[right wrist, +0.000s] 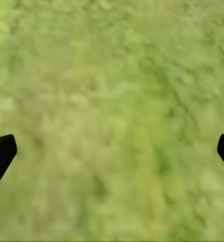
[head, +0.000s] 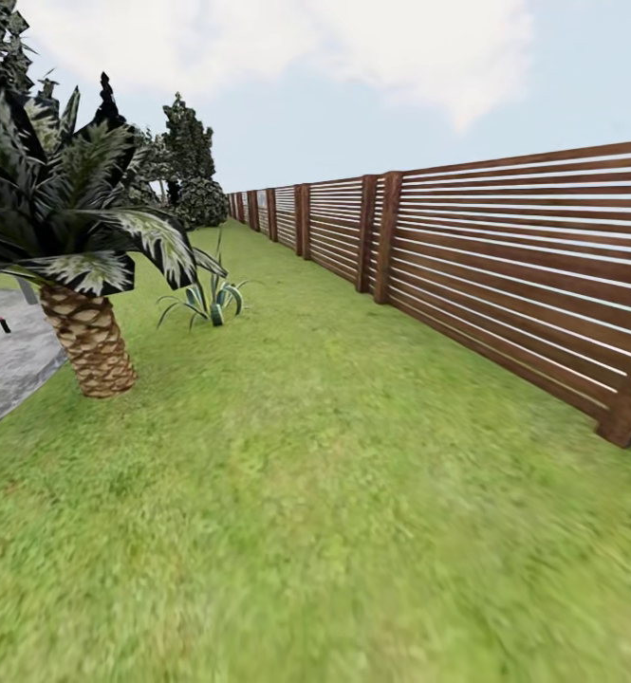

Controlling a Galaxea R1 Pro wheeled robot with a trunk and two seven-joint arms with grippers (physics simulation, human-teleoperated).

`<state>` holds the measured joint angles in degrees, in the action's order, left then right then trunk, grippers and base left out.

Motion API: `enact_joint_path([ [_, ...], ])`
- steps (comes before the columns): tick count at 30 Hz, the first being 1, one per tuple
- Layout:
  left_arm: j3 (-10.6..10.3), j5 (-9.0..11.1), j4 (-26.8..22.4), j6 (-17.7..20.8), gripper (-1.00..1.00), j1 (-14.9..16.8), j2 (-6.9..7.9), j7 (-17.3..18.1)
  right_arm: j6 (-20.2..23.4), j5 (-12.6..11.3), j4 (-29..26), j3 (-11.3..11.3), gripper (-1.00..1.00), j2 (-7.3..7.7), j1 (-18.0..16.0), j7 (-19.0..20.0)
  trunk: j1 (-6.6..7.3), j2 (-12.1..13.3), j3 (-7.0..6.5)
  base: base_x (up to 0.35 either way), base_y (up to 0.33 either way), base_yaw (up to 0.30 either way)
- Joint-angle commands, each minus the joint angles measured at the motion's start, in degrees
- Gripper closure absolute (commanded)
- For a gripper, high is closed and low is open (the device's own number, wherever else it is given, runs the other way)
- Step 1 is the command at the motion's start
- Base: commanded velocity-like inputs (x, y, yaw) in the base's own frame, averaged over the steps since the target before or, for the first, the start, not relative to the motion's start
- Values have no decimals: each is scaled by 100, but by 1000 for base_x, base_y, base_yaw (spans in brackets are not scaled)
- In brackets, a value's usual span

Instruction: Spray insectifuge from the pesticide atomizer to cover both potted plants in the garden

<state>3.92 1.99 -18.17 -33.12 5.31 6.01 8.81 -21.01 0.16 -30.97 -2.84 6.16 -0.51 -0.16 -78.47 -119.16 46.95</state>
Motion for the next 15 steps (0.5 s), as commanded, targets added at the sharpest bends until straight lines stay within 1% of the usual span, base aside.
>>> enact_joint_path([
  [1, 39, 21, 6, -9, -100, 5, -3, 60, -17, 2, 2, -6, -100, 0, -1, -2, -3, -2, 5, 339, -8, 274],
  [10, 39, 21, 6, -10, -100, 5, -3, 60, -17, 1, 3, -6, -100, 0, -1, -2, -3, -2, 5, 339, -1, 269],
  [12, 39, 21, 6, -10, -100, 5, -3, 60, -17, 1, 3, -6, -100, 0, -1, -2, -3, -2, 5, 339, 0, 115],
  [15, 39, 21, 6, -10, -100, 5, -3, 60, -17, 1, 3, -6, -100, 0, -1, -2, -3, -2, 5, 339, 0, 34],
])
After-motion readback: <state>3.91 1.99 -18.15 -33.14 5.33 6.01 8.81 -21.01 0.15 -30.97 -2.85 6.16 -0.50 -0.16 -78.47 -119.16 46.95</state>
